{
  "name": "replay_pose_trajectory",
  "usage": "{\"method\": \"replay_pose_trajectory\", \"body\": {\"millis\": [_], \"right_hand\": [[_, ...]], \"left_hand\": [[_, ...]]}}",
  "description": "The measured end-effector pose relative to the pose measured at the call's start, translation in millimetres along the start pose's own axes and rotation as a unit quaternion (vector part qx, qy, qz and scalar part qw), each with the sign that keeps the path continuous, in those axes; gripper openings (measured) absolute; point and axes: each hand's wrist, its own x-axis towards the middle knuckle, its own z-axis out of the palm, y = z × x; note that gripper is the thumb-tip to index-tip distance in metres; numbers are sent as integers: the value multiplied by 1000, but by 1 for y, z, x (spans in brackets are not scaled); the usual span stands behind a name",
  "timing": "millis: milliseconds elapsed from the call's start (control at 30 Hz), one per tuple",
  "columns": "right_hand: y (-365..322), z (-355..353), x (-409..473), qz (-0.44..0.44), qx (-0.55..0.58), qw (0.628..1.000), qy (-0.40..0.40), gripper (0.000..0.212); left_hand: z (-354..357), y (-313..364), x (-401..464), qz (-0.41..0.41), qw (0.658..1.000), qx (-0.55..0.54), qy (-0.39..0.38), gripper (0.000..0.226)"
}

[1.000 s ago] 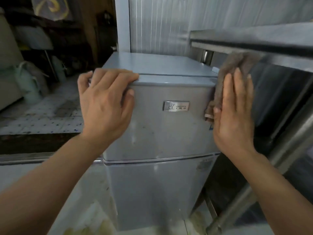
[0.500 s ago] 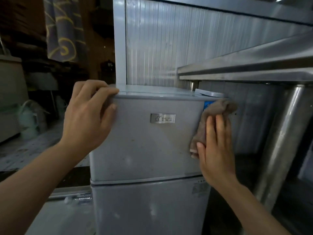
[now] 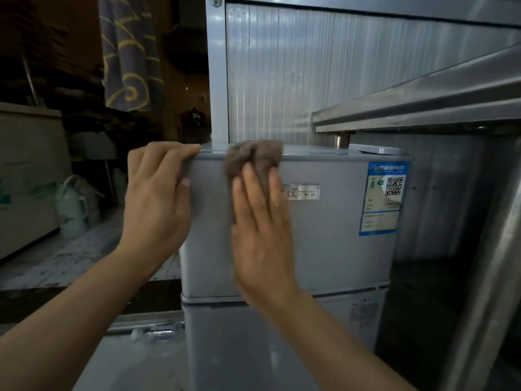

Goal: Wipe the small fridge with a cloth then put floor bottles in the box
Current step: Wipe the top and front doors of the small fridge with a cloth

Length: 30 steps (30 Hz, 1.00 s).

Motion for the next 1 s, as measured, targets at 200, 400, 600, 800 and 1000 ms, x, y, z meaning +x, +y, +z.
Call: {"method": "replay_pose_trajectory", "body": {"millis": [200,400,600,800,1000], "right_hand": [[39,-17,-4,-43,-144,988,-31,66],[58,-32,-8,133,-95,985,61,58],[2,-1,16,-67,-67,995,9,63],[-24,10,57,-160,-83,984,-15,48],[-17,21,3,-334,-165,921,-114,45]], "left_hand": [[-9,-12,3,38,999,-12,-25,47],[-10,-19,1,26,997,-58,-39,52],[-22,-21,-4,-6,982,-175,-68,64],[-38,-40,-35,-46,983,-159,-76,70],[-48,-49,-59,-72,986,-127,-76,66]]}}
